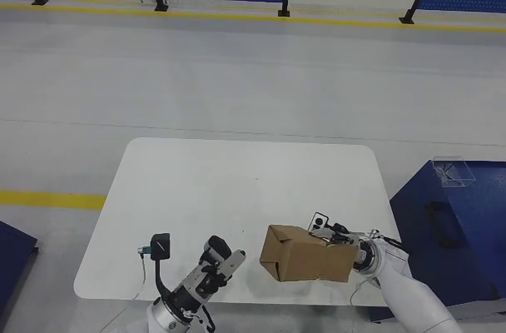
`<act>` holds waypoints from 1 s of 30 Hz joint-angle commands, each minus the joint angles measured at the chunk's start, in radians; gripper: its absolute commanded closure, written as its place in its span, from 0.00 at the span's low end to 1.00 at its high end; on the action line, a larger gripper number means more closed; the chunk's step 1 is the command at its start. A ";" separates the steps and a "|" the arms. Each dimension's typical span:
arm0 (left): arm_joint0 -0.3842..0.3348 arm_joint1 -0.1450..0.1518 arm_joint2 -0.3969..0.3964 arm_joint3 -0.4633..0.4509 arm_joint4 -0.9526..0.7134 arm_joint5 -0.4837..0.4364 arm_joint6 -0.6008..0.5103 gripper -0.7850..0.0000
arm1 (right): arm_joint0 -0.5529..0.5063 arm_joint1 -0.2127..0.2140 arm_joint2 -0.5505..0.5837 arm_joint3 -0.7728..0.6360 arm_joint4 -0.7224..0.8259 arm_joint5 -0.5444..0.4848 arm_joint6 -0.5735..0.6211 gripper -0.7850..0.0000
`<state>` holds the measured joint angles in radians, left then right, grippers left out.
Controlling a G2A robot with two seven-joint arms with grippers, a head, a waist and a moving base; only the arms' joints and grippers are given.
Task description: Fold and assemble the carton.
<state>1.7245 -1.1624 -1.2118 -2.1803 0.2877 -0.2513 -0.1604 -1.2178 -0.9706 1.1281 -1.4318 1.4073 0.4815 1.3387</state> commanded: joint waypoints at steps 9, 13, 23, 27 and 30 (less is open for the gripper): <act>-0.001 0.000 0.001 0.000 0.012 0.003 -0.001 0.00 | -0.002 0.000 0.026 -0.032 0.065 0.066 -0.144 1.00; -0.001 0.000 0.001 0.000 0.012 0.003 -0.001 0.00 | 0.006 0.000 0.102 -0.089 0.271 0.169 -0.675 1.00; -0.001 0.000 0.001 0.000 0.012 0.003 -0.001 0.00 | -0.030 0.009 0.192 -0.312 0.962 -0.025 -2.011 1.00; -0.001 0.000 0.001 0.000 0.012 0.003 -0.001 0.00 | 0.019 0.006 0.176 -0.345 1.111 -0.272 -2.370 1.00; -0.001 0.000 0.001 0.000 0.012 0.003 -0.001 0.00 | 0.067 -0.004 0.124 -0.295 1.139 -0.396 -2.495 1.00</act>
<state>1.7233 -1.1624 -1.2107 -2.1803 0.2995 -0.2485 -0.1617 -1.1731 -0.9698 1.2755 -1.7514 2.5404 0.1494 -1.0774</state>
